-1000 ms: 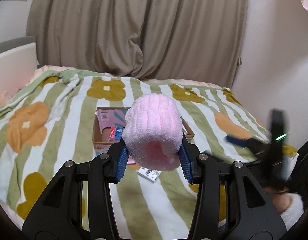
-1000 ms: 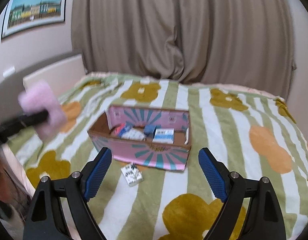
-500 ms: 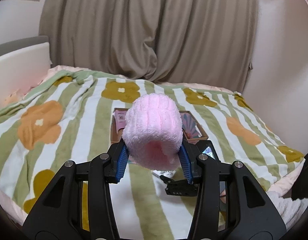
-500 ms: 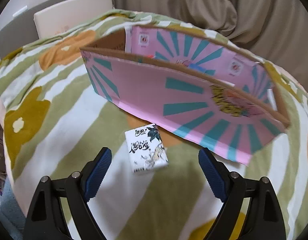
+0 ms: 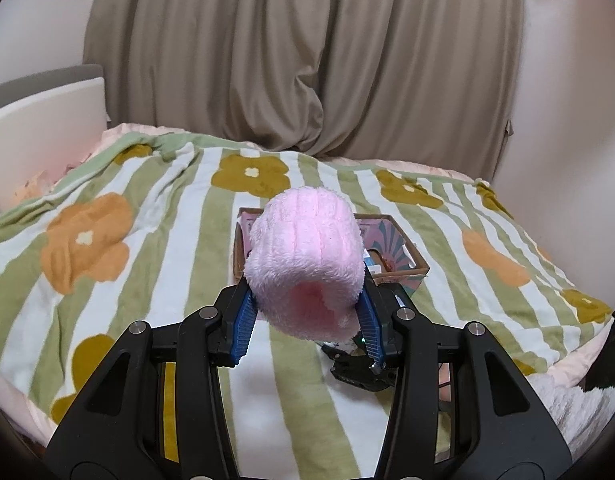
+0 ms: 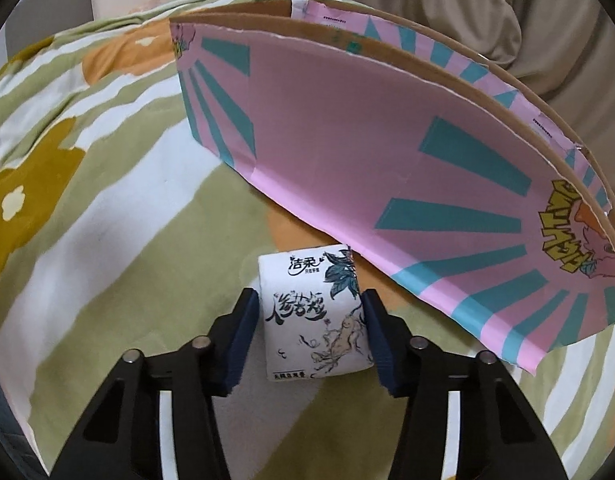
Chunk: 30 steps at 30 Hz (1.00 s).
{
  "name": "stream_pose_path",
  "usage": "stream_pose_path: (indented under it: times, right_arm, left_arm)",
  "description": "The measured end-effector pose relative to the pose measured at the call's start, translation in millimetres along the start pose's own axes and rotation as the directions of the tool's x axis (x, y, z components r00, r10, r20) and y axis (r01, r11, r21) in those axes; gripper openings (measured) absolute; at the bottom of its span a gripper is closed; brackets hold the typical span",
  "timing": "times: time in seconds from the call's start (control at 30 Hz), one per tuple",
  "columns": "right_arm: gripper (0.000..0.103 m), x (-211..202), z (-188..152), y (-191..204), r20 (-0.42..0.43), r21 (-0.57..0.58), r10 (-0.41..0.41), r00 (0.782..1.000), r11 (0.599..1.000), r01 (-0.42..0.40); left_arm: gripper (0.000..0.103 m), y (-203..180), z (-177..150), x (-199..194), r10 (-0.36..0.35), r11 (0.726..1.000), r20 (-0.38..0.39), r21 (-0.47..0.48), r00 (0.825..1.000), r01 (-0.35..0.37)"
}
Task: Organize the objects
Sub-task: 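Hold the pink sock roll up while the right gripper grasps the white tissue pack, then carry the sock roll and tissue pack over the box and release both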
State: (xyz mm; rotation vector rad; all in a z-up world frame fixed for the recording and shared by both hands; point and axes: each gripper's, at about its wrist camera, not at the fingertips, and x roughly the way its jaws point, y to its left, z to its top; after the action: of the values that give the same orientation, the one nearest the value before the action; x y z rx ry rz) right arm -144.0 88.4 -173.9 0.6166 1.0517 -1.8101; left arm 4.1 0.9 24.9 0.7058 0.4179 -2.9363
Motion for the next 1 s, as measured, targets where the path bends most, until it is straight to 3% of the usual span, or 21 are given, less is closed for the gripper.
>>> stream_pose_path:
  times: [0.23, 0.4, 0.63, 0.83, 1.0]
  right_arm:
    - [0.044, -2.2, -0.3, -2.3, 0.004, -0.002, -0.013, 1.000, 1.000, 0.013]
    - [0.044, -25.4, -2.4, -5.6, 0.037, 0.037, -0.040, 0.999, 0.999, 0.038]
    - [0.044, -97.4, -5.6, -22.9, 0.154, 0.157, -0.096, 0.983, 0.985, 0.072]
    - [0.044, -166.2, -6.2, -28.0, 0.226, 0.264, -0.224, 0.948, 0.951, 0.162]
    - [0.044, -212.1, -14.1, -33.5, 0.257, 0.347, -0.266, 0.929, 0.923, 0.168]
  left_arm:
    - [0.041, 2.1, -1.1, 1.2, 0.001, 1.000, -0.005, -0.001, 1.000, -0.001]
    - [0.041, 2.9, -2.6, 4.0, 0.001, 1.000, -0.005, -0.005, 1.000, -0.001]
    - [0.041, -5.7, -5.1, 8.8, 0.018, 1.000, 0.013, 0.019, 1.000, -0.018]
    - [0.041, -16.6, -5.8, 17.1, 0.003, 0.999, 0.009, 0.042, 1.000, -0.003]
    - [0.041, -24.0, -5.5, 19.9, -0.005, 0.998, 0.015, 0.059, 1.000, 0.004]
